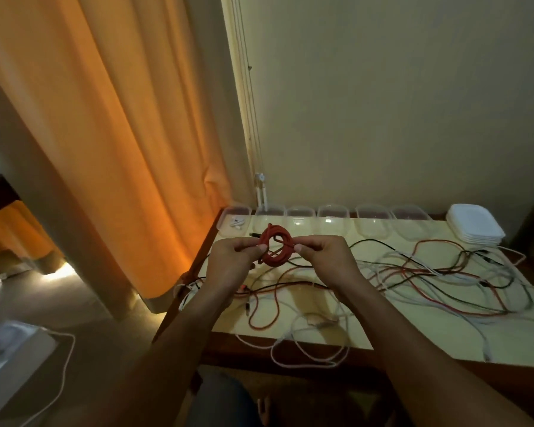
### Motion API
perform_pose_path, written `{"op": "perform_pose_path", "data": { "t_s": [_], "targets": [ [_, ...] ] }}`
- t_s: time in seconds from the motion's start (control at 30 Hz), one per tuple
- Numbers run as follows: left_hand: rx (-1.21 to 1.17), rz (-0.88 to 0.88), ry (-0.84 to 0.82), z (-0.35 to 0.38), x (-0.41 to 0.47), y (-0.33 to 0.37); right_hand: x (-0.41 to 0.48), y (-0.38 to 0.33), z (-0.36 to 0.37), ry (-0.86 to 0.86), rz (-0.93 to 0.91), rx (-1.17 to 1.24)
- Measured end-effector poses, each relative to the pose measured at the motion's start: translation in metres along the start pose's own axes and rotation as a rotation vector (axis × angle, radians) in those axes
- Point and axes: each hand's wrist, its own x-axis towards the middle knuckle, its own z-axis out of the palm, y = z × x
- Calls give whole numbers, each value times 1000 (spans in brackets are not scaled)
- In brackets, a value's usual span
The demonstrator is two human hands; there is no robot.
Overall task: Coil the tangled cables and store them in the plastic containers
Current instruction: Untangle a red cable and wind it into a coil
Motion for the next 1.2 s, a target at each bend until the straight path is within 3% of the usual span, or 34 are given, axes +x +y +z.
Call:
{"op": "perform_pose_path", "data": {
  "t_s": [0.3, 0.6, 0.93, 1.2],
  "targets": [
    [234, 6, 72, -42, 158, -42, 155, 22, 82, -142, 36, -111],
    [440, -69, 36, -67, 287, -81, 291, 54, 140, -241, 10, -270],
    [522, -148, 55, -62, 333, -119, 336, 74, 165, -341, -55, -459],
    [917, -89, -40, -61, 339, -141, 342, 78, 177, -557, -127, -794]
  ]
}}
